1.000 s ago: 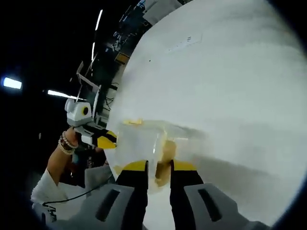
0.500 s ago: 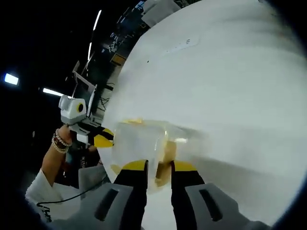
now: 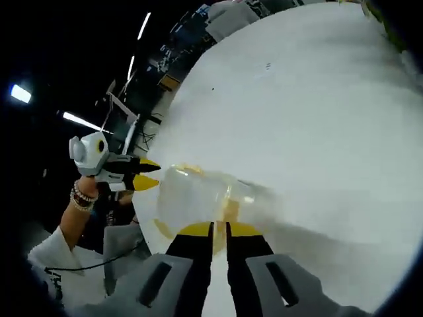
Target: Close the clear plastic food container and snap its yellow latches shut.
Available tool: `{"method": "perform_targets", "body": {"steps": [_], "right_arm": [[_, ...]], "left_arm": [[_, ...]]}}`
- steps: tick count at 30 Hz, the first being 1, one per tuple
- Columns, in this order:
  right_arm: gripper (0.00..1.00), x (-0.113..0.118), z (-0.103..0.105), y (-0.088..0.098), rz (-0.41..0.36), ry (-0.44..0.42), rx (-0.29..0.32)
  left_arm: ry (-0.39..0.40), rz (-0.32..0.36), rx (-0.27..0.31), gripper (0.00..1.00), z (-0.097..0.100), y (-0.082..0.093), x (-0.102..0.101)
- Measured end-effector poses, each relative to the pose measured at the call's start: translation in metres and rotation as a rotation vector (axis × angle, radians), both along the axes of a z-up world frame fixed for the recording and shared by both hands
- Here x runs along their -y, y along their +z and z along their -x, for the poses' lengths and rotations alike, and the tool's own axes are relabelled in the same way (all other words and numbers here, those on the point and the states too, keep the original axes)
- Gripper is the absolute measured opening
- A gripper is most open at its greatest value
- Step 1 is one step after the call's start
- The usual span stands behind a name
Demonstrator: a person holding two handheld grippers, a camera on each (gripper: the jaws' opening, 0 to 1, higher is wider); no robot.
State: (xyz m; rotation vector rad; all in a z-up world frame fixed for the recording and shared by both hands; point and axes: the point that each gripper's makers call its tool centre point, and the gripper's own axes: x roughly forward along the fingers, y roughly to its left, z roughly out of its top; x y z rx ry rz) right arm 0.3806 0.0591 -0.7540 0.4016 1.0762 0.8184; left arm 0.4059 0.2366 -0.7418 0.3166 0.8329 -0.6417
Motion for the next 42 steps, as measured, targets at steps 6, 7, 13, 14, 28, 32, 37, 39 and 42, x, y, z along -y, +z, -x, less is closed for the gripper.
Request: {"method": "perform_targets", "body": {"steps": [6,7,13,14,28,32,37,39,42], "right_arm": [[0.00,-0.047,-0.019,0.036,-0.181,-0.003,0.046],[0.00,-0.057,-0.019,0.033,-0.172,0.012,0.046],[0.00,-0.092,-0.009,0.002,-0.074,0.133,0.029],[0.00,-0.095,-0.008,-0.001,-0.062,0.146,0.030],[0.00,-0.085,-0.049,-0.009,0.015,0.086,0.083],[0.00,-0.080,-0.053,-0.014,0.060,0.086,0.103],[0.00,-0.079,-0.051,-0.022,0.076,0.092,0.095],[0.00,-0.079,-0.048,-0.025,0.085,0.098,0.092],[0.00,-0.078,-0.049,-0.025,0.079,0.089,0.089]], "left_arm": [[-0.123,0.347,-0.030,0.00,0.043,0.011,0.074],[-0.120,0.325,-0.016,0.00,0.043,0.006,0.075],[-0.091,0.392,-0.057,0.00,0.047,-0.010,0.094],[-0.094,0.389,-0.057,0.00,0.048,-0.011,0.095],[-0.020,0.517,-0.164,0.00,0.071,-0.012,0.101],[-0.018,0.534,-0.184,0.00,0.078,-0.012,0.102],[-0.083,0.449,-0.172,0.00,0.093,-0.023,0.101],[-0.091,0.443,-0.171,0.00,0.098,-0.026,0.105],[-0.137,0.398,-0.159,0.00,0.104,-0.031,0.105]]}}
